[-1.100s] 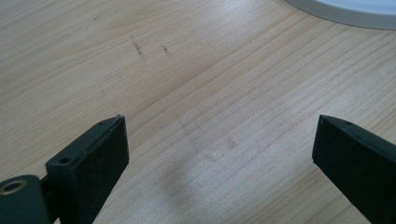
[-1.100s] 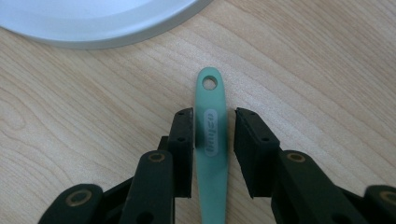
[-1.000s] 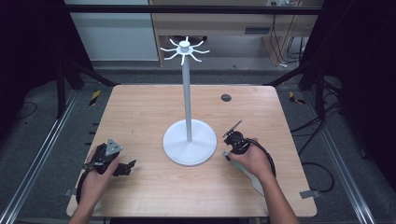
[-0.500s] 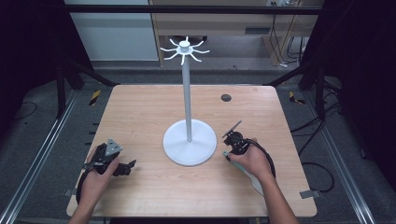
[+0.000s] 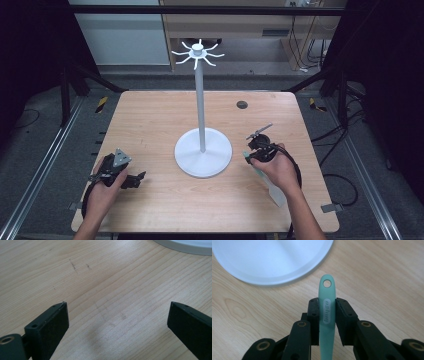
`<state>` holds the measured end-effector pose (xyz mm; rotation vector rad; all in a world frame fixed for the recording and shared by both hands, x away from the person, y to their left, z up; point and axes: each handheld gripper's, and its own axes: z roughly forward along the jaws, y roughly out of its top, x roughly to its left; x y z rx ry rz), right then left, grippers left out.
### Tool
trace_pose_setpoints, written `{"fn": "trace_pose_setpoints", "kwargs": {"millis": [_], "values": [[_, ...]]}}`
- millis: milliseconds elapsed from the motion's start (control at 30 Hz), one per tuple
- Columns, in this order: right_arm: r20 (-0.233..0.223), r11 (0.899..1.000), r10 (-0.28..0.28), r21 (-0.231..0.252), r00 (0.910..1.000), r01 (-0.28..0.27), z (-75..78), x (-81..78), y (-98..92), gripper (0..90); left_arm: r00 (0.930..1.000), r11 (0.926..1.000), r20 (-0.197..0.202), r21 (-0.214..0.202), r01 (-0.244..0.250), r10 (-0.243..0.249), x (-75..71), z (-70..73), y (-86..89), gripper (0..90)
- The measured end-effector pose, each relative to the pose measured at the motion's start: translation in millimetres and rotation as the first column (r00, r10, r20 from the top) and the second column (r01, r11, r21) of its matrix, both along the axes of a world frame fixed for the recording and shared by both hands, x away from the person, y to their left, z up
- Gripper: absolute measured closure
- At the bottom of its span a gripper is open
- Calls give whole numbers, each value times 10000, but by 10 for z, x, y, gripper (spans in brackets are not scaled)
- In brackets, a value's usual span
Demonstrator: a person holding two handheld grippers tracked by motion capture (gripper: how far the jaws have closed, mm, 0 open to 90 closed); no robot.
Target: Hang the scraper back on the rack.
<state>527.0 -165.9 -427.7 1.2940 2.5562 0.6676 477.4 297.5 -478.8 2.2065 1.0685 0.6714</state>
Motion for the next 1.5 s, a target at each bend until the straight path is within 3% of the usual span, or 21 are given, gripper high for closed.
{"fn": "trace_pose_setpoints", "kwargs": {"millis": [567, 767, 933, 1100, 1500], "values": [[1273, 9971, -197, 756, 9917, 101, 460, -58, -85, 746, 10000, 10000, -53, 52, 62, -62, 0, -3, -9, 34], [1885, 9942, -264, 1069, 9817, 62, 652, -83, -98, 746, 9999, 9999, -57, 70, 94, -94, -4, -7, -20, 34], [2090, 9917, -295, 1286, 9775, 24, 746, -107, -108, 747, 9999, 9999, -69, 67, 96, -95, -1, -9, -19, 35], [2541, 9891, -342, 1469, 9666, -36, 855, -128, -115, 746, 9999, 9999, -73, 72, 102, -102, -1, -10, -21, 34], [3191, 9800, -509, 1986, 9463, -143, 971, -166, -84, 746, 9999, 9999, -63, 59, 92, -92, -2, -9, -19, 34]]}}
